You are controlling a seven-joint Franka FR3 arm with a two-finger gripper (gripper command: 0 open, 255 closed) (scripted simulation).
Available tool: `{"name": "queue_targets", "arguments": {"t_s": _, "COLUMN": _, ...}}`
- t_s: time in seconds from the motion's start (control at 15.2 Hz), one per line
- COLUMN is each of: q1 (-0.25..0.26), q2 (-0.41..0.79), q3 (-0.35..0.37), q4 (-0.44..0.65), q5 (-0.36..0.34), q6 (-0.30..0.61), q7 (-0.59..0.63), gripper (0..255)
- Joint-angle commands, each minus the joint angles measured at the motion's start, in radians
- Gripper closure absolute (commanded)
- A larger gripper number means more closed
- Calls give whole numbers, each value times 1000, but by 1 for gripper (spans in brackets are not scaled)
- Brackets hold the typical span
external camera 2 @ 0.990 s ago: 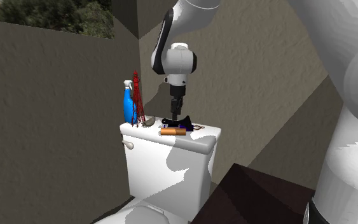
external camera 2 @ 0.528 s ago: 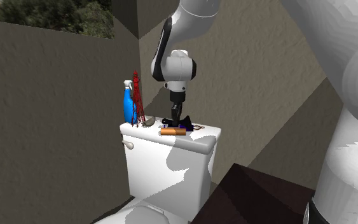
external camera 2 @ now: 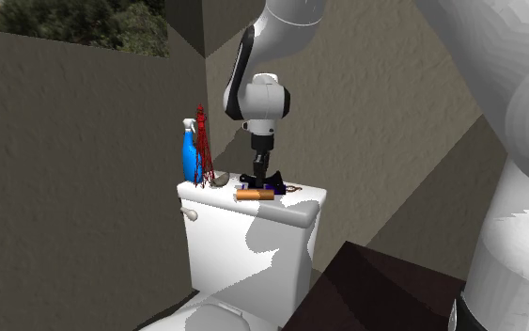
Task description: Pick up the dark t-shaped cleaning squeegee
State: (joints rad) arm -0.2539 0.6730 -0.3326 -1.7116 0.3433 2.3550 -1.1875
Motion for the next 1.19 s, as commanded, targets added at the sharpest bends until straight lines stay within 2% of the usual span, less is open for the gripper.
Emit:
{"name": "queue_targets", "arguments": {"t_s": 0.0, "q1": 1, "q2": 0, "q3": 1, "q4": -4, "q5": 0, "q6": 1, "q7": 0, "gripper": 255}}
{"name": "queue_targets", "arguments": {"t_s": 1.12, "q1": 29, "q2": -126, "q3": -41, "q4": 11, "q5": -57, "q6": -136, "q7": 39, "gripper": 255}}
